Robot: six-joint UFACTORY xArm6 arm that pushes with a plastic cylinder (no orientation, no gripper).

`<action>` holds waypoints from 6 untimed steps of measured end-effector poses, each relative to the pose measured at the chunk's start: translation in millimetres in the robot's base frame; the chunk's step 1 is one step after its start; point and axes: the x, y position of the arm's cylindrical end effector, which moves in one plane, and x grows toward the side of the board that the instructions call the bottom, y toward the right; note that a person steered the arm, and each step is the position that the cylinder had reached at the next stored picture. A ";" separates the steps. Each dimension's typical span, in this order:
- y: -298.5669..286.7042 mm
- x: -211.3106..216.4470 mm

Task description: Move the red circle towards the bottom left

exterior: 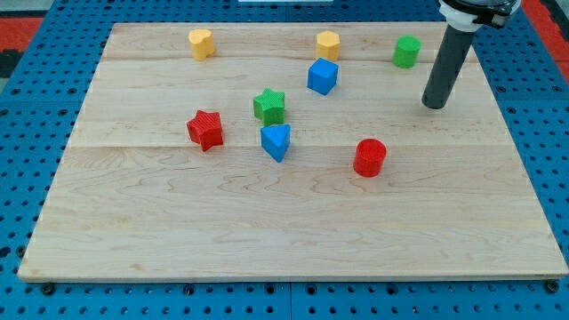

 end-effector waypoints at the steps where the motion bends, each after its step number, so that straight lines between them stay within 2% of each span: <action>1: 0.0 0.0; 3: -7.8 -7.2; 4: -36.4 -12.7; 5: -24.6 42.3; 6: -46.6 90.3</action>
